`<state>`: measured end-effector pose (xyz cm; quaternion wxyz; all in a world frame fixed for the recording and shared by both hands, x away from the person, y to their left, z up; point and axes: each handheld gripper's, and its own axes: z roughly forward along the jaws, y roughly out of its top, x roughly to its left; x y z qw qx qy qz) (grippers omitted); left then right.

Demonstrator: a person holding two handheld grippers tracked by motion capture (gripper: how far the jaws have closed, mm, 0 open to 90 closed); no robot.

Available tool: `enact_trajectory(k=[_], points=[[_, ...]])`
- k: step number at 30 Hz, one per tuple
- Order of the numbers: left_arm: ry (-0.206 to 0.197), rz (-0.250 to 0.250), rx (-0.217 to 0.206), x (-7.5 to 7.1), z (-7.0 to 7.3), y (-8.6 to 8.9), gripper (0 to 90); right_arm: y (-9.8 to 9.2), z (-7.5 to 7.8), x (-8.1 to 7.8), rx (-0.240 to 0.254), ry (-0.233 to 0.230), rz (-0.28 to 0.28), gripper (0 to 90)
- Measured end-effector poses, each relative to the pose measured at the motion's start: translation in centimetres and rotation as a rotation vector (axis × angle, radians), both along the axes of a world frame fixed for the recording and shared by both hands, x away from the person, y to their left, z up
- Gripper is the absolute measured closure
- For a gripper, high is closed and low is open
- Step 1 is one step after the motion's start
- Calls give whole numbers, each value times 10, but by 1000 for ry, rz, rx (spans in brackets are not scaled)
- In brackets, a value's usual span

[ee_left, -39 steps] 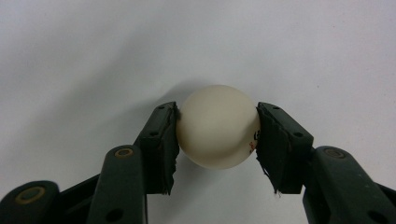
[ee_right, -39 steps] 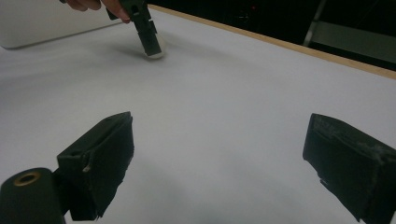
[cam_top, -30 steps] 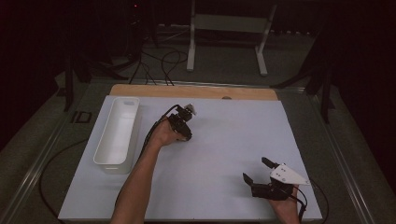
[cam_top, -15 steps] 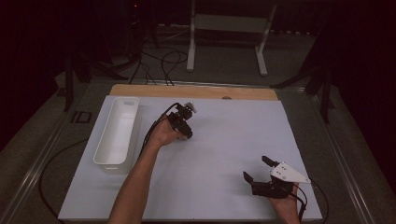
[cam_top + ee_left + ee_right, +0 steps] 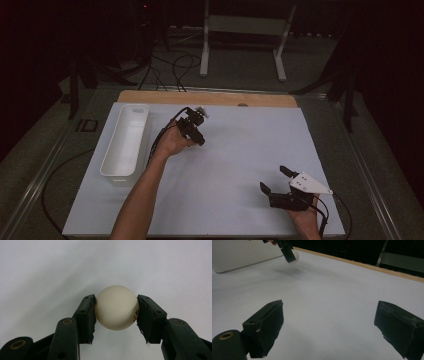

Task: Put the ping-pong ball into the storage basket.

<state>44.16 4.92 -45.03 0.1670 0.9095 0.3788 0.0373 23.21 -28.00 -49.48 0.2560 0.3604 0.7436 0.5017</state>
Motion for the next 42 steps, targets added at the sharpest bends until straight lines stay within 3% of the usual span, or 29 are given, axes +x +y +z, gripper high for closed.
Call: enact_trajectory(k=[11,25,42], points=[[-7,9,-6,-5,11,6,512,1,-3,1,-10,7,7,86],[-97,5,-35,-20,35,19,512,-2,-2,-1,2,6,-7,86],[-160,46,-109,-32,59,44,512,-1,-2,-1,1,9,-6,86]])
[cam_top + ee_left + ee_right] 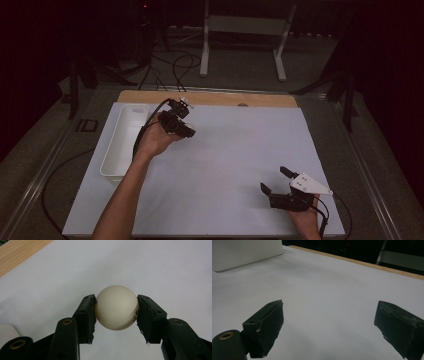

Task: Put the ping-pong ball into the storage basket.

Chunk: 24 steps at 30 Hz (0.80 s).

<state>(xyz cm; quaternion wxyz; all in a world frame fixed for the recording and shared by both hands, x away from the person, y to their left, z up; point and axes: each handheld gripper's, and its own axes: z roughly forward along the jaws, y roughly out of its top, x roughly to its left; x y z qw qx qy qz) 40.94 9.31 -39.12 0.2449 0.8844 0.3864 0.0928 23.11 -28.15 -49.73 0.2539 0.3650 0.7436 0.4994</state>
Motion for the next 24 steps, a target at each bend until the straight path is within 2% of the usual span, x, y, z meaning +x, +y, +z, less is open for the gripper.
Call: enact_trajectory(k=[10,15,24], points=[[-60,25,-6,-10,11,16,512,1,-1,1,3,0,9,86],[-73,34,-7,-15,14,24,512,1,0,0,4,-1,8,86],[-104,72,-15,-22,18,47,512,2,-1,-2,-1,2,4,86]])
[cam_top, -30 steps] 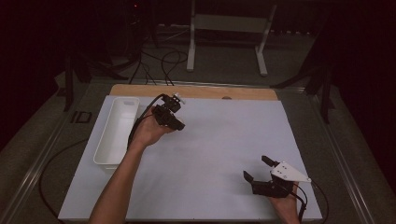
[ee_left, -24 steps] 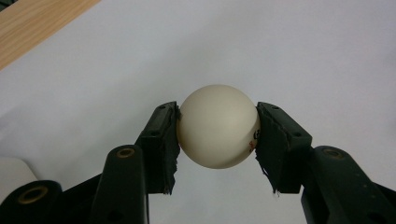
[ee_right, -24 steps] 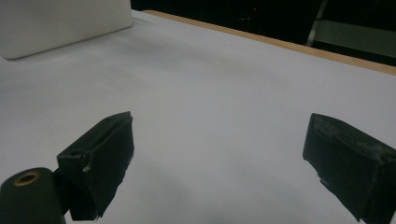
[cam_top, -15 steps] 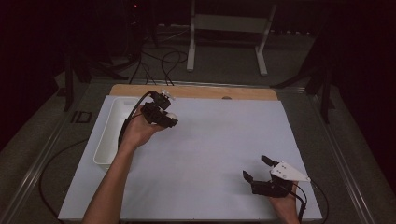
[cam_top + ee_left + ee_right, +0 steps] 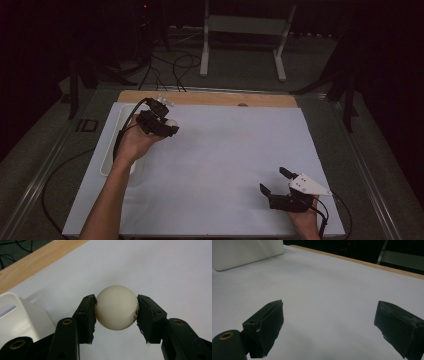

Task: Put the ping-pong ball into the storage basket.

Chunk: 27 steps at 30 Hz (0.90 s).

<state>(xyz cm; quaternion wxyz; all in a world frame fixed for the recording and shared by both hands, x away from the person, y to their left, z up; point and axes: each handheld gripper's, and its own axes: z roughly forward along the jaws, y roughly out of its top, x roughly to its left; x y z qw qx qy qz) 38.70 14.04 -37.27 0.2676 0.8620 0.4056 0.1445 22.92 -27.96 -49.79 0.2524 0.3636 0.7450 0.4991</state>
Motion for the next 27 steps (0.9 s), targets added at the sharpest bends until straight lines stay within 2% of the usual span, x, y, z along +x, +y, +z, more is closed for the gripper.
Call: enact_trajectory(k=[9,11,14,27], points=[[-30,16,19,-4,-2,13,512,0,0,0,2,1,-1,86],[-47,21,8,-7,-2,19,512,0,0,0,2,2,0,86],[-66,31,16,-8,-3,25,512,0,0,0,0,2,-1,86],[-116,58,-1,-14,-3,43,512,-3,0,-2,0,2,-10,86]])
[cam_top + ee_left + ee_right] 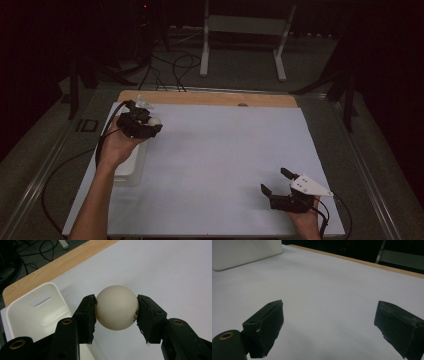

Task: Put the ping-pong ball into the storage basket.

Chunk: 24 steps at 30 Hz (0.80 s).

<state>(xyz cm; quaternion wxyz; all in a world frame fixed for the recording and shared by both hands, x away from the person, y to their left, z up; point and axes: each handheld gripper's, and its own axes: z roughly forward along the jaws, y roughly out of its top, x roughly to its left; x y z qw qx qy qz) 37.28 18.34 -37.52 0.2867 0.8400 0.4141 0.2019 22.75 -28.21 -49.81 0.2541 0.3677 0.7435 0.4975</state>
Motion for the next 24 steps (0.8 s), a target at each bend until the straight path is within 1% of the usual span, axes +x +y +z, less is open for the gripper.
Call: enact_trajectory(k=[2,8,11,12,15,24], points=[[-11,6,-10,-1,0,2,512,0,0,0,0,-1,-2,86],[-35,9,-15,-5,1,9,512,0,0,0,0,0,-2,86],[-48,27,-27,-8,1,17,512,-1,1,0,-1,-1,-5,86],[-48,27,-27,-8,1,17,512,-1,0,0,-1,-1,-6,86],[-55,47,-42,-10,-1,24,512,-1,1,0,-1,-3,-5,86],[-62,61,-57,-15,-5,33,512,-1,1,-1,1,-2,-8,86]])
